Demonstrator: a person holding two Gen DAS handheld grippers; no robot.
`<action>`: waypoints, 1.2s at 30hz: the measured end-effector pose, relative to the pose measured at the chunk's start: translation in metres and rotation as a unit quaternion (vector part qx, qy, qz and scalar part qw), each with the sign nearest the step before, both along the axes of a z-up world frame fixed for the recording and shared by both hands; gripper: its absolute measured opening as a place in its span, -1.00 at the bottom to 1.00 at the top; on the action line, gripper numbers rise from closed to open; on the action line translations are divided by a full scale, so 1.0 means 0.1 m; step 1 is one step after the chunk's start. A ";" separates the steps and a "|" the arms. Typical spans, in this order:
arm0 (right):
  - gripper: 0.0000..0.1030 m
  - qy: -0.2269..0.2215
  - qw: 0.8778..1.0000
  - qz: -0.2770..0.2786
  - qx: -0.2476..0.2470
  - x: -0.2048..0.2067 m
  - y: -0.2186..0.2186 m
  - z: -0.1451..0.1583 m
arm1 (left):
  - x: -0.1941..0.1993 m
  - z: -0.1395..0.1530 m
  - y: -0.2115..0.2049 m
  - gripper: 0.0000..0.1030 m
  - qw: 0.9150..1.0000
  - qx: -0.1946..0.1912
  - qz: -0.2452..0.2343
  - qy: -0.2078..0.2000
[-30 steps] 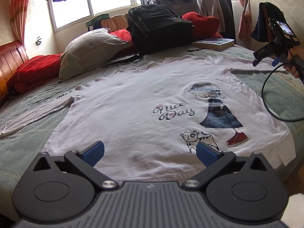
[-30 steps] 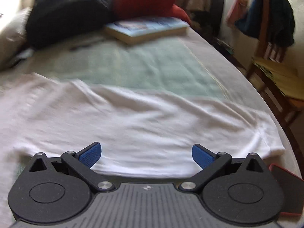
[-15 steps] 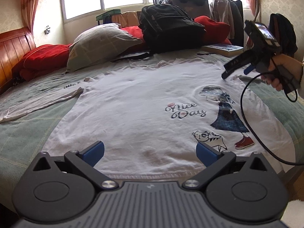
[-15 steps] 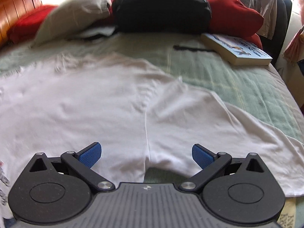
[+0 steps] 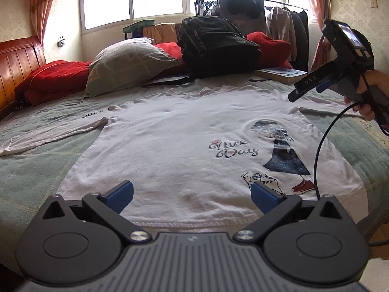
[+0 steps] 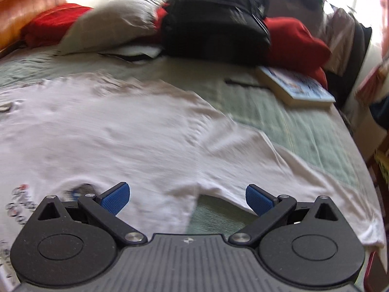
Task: Fold clothes
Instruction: 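Lower the open right gripper over the printed shirt front, then sweep the open right gripper over the printed front toward the collar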
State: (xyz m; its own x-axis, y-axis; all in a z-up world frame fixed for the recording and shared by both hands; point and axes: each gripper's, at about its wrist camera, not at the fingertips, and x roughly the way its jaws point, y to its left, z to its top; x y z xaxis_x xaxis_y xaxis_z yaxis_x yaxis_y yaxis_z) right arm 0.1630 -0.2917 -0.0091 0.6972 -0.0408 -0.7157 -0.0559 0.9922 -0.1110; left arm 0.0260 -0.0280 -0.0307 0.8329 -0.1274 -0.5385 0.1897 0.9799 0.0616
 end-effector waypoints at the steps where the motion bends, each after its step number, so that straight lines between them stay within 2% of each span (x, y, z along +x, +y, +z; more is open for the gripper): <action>1: 1.00 -0.004 1.000 0.010 0.001 -0.03 0.07 0.06 | -0.02 0.01 0.01 0.98 1.000 -0.001 0.000 -0.003; 4: 1.00 -0.013 0.999 0.047 0.012 -0.13 0.31 0.20 | -0.06 0.04 0.05 0.98 1.000 -0.007 0.003 -0.010; 8: 1.00 -0.013 0.996 0.077 0.041 -0.16 0.60 0.20 | -0.10 0.05 0.11 0.98 1.000 -0.017 0.008 -0.012; 12: 1.00 0.040 0.994 0.073 0.071 0.00 0.80 -0.15 | -0.14 0.05 0.18 0.98 1.000 -0.026 0.013 -0.012; 16: 1.00 0.074 0.994 0.052 0.053 0.00 0.90 -0.53 | -0.16 0.04 0.27 0.98 0.999 -0.032 0.023 -0.011; 18: 1.00 0.055 0.996 0.056 0.041 -0.16 0.88 -0.58 | -0.14 0.03 0.31 0.98 0.999 -0.038 0.027 -0.009; 21: 1.00 0.052 0.997 0.045 0.039 -0.41 0.82 -0.60 | -0.11 0.00 0.35 0.98 0.999 -0.043 0.033 -0.002; 26: 1.00 0.028 0.997 0.025 0.063 -0.81 0.70 -0.65 | -0.08 -0.02 0.34 0.98 0.999 -0.043 0.033 0.005; 29: 1.00 0.014 0.997 0.018 0.072 -0.97 0.74 -0.57 | -0.06 -0.01 0.33 0.98 0.998 -0.040 0.041 0.008; 33: 1.00 -0.023 0.993 0.075 0.087 -1.10 0.97 -0.48 | -0.03 -0.03 0.27 0.98 0.999 -0.032 0.040 0.015; 36: 1.00 -0.024 0.992 0.098 0.072 -1.07 1.17 -0.55 | -0.03 -0.04 0.24 0.98 0.999 -0.025 0.039 0.018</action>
State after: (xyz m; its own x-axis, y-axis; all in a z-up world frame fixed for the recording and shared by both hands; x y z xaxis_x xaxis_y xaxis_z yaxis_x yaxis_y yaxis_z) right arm 0.0561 -0.1748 -0.0637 0.7154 0.1984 -0.6699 -0.2466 0.9688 0.0237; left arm 0.0234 -0.0038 -0.0352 0.8210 -0.0909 -0.5636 0.1146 0.9934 0.0066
